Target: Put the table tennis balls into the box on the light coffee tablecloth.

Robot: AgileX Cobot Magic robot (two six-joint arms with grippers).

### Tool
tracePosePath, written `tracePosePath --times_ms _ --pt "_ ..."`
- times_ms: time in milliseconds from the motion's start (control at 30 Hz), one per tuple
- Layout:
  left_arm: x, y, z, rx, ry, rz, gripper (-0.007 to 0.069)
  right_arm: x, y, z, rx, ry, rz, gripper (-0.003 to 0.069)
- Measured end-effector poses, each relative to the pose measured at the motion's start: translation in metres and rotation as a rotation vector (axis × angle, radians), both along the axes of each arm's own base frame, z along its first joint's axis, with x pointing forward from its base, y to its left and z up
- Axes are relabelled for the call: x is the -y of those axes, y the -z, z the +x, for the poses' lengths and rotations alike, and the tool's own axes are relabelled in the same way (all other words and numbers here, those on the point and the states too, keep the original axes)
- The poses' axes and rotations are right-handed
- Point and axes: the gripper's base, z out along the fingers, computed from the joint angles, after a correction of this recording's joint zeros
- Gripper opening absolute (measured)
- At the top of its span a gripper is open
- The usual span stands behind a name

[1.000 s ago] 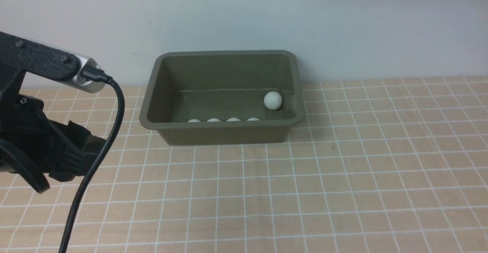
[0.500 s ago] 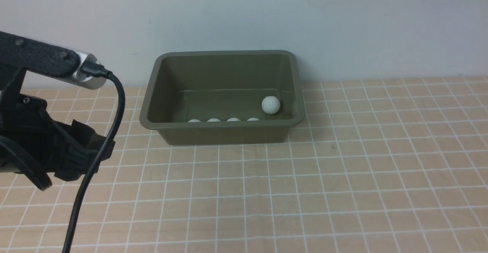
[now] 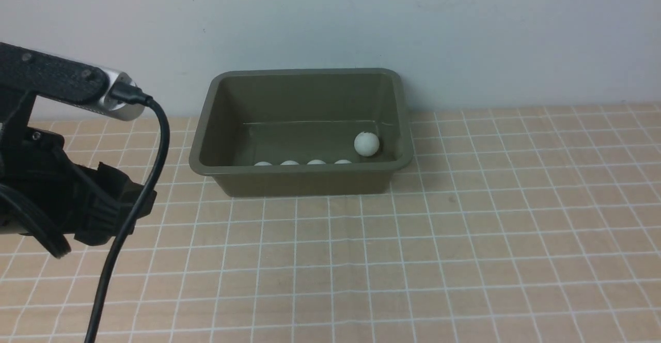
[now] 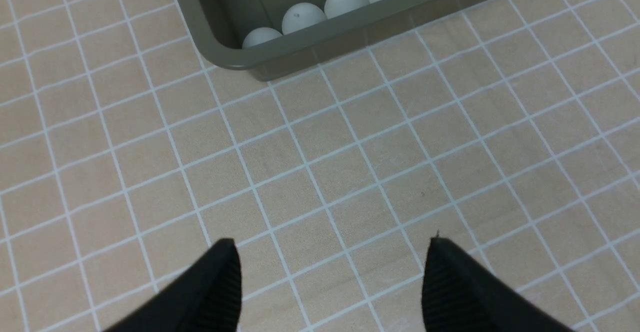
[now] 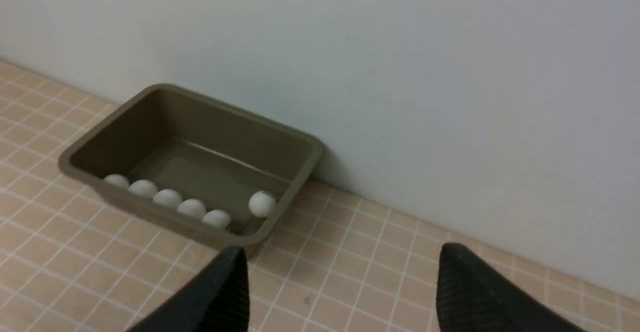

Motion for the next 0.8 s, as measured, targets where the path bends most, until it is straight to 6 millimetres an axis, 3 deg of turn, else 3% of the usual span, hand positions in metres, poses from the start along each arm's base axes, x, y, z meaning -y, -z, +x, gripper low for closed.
tracePosePath --times_ms 133,233,333,800 --pt "0.000 0.000 0.000 0.001 0.002 0.002 0.0404 -0.011 0.064 -0.006 -0.027 -0.103 0.039 0.0462" --pt "0.000 0.000 0.000 0.001 0.002 0.002 0.0404 -0.013 0.103 -0.011 -0.038 -0.151 -0.012 0.0460" --pt "0.000 0.000 0.000 0.001 0.002 0.002 0.0404 -0.013 0.129 -0.015 -0.036 -0.151 -0.025 0.0458" --pt "0.001 0.000 0.000 -0.002 0.002 -0.012 0.0404 -0.004 0.197 -0.029 0.060 -0.079 -0.108 0.0458"
